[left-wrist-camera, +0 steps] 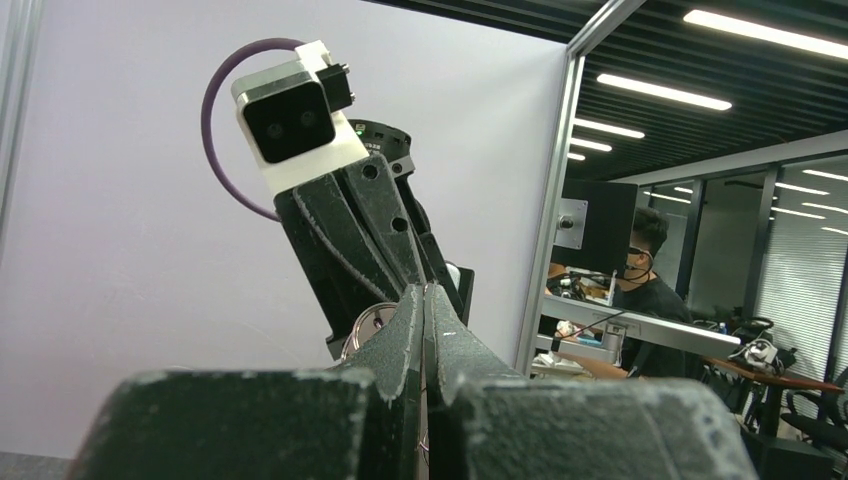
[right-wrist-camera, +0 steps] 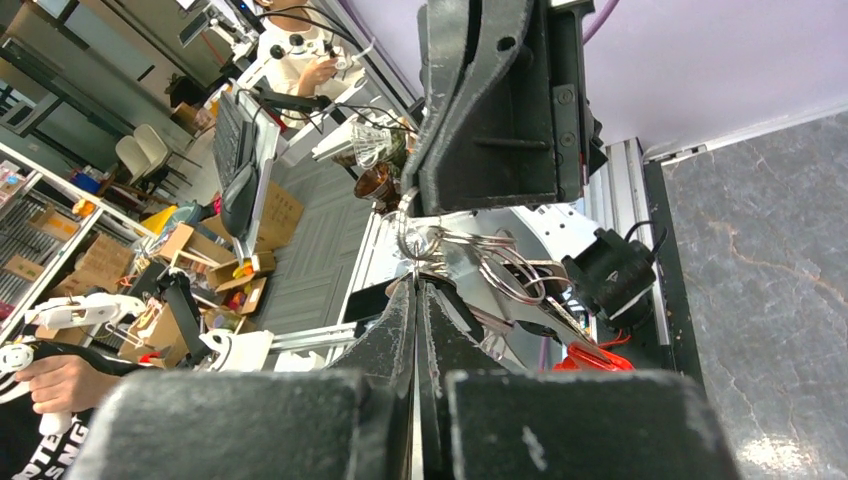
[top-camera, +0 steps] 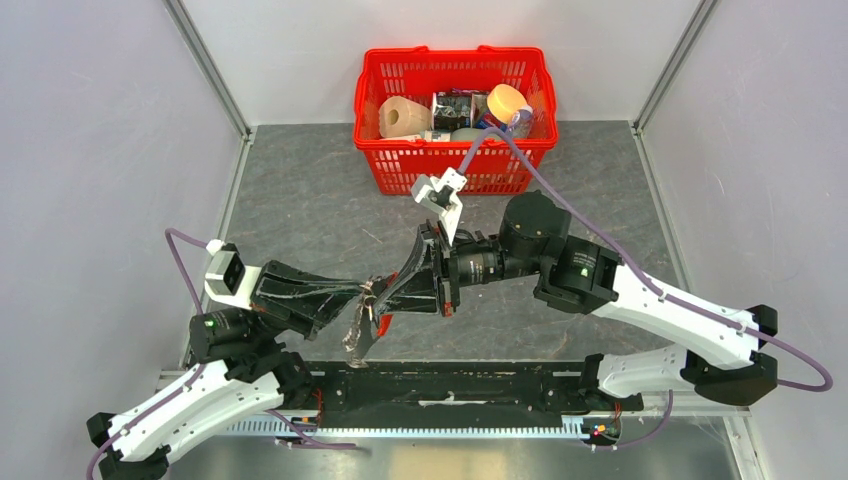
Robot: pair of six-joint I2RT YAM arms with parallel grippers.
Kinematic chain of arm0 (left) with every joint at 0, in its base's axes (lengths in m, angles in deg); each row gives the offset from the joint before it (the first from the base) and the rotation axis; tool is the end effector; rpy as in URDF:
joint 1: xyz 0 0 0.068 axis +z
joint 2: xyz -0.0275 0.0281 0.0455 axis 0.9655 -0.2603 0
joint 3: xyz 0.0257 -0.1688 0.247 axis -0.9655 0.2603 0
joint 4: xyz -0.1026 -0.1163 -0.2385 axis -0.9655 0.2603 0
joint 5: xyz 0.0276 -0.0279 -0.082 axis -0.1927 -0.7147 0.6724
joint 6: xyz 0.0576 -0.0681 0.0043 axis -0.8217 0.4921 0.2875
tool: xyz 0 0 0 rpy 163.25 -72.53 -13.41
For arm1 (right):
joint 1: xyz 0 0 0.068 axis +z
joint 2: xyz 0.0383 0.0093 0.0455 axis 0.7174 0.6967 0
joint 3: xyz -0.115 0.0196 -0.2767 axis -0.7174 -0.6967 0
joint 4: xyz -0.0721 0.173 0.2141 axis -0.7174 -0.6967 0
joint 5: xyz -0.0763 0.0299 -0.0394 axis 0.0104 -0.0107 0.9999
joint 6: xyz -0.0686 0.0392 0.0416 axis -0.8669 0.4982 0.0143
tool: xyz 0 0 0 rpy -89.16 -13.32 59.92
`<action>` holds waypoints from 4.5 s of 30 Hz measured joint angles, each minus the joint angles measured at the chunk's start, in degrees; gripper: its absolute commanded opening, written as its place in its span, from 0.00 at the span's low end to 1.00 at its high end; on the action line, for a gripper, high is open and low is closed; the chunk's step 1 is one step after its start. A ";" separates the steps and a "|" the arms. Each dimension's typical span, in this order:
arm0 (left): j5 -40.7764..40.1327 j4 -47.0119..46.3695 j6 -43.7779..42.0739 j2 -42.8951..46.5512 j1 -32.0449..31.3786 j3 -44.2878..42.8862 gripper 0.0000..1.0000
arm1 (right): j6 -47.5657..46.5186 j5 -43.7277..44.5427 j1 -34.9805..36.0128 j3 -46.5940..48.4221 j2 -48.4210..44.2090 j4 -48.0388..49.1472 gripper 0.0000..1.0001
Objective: Put the keys on the keyring
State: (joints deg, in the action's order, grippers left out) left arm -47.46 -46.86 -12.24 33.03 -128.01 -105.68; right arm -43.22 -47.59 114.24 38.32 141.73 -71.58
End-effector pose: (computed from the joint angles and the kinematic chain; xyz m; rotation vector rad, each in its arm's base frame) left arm 0.0417 -0.1001 0.4424 0.4625 0.6608 -1.6297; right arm 0.0763 0.3061 0.5193 -1.0253 1.5030 1.7655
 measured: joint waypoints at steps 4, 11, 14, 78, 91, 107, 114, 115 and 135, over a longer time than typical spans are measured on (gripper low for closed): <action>0.09 0.15 0.00 0.00 0.00 0.00 0.02 | 1.01 -0.02 0.00 -1.77 -0.04 1.20 0.00; 0.09 0.04 0.00 0.02 0.00 0.00 0.02 | 2.69 -0.07 0.02 -3.45 -0.07 4.17 0.00; 0.09 0.02 0.00 0.09 0.00 0.00 0.02 | 2.91 -0.13 0.02 -3.45 -0.02 4.26 0.20; -6.12 -3.91 1.99 1.73 0.00 2.19 0.02 | -6.34 7.78 1.18 6.12 4.39 0.04 0.37; -6.19 -3.74 1.99 2.05 0.00 2.58 0.02 | -6.80 8.28 1.62 6.12 4.37 1.29 0.30; -6.29 -3.76 1.99 2.56 0.00 2.58 0.02 | -7.04 8.63 2.01 6.12 4.42 1.55 0.08; -7.15 -4.55 2.14 2.49 0.00 2.58 0.02 | -8.07 8.66 2.23 7.21 5.05 1.64 0.00; -7.13 -4.55 2.16 2.49 0.00 2.58 0.03 | -8.15 8.66 2.25 7.21 5.05 1.55 0.00; 10.03 41.97 1.09 6.12 0.00 -22.32 0.28 | -8.33 4.24 2.36 9.64 -0.46 -21.66 0.00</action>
State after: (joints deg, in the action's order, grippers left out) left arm -37.43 -4.89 -11.15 39.15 -128.01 -128.00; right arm -51.54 -43.35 116.60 47.96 141.27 -93.24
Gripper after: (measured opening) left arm 0.264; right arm 0.007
